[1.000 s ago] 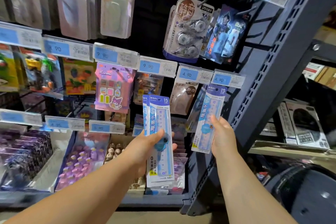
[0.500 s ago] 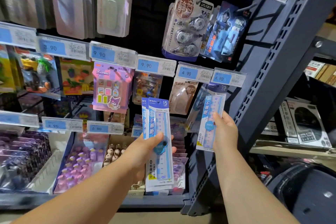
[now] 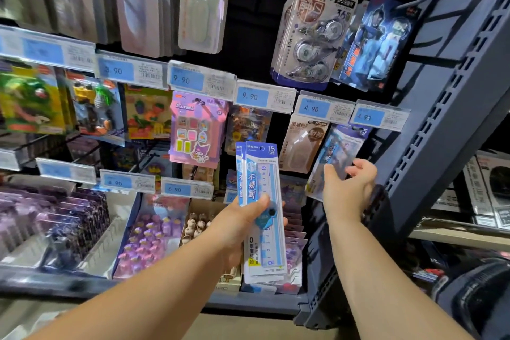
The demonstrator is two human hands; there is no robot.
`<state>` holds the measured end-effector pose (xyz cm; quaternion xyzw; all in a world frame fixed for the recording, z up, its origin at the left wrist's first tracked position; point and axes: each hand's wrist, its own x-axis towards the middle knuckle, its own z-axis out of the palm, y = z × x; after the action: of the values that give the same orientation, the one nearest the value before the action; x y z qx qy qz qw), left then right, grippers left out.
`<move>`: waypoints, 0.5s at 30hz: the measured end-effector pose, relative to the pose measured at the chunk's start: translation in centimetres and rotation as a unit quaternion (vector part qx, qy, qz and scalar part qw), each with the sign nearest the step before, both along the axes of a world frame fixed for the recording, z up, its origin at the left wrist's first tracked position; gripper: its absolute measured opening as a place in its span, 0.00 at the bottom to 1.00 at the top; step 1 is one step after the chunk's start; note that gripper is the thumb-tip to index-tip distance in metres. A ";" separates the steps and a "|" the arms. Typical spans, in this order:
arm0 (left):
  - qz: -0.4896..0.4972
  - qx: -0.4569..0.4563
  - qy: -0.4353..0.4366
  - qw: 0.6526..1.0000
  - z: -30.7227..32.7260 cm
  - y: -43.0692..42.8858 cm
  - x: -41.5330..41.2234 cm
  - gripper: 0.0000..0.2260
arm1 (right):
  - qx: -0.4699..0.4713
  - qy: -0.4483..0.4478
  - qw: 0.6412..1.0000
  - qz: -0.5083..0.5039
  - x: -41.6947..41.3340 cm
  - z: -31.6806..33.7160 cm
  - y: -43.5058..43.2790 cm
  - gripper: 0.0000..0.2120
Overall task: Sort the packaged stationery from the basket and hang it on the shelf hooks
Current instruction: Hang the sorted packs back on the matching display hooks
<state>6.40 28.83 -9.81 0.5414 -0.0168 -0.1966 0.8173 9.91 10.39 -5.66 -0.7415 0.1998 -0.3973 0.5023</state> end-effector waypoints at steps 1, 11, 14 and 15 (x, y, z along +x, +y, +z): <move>0.003 0.009 -0.004 1.000 0.0 0.1 -0.1 0.19 | -0.018 -0.002 0.998 0.056 -0.1 0.2 0.6 0.15; 0.015 0.002 -0.058 0.998 -0.2 1.0 -0.3 0.13 | -0.016 0.168 0.887 0.429 -1.1 -0.2 4.2 0.05; 0.000 -0.059 -0.010 0.998 0.1 1.2 -0.5 0.14 | 0.014 0.162 0.888 0.429 -1.0 -0.2 4.3 0.03; -0.005 -0.069 0.001 0.998 0.2 1.4 -0.5 0.14 | 0.020 0.163 0.889 0.428 -1.1 -0.1 4.3 0.02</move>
<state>5.88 30.24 -9.63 0.4832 -0.0322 -0.1994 0.8519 8.79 14.69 -5.77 -0.7994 -0.0504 -0.0129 0.5985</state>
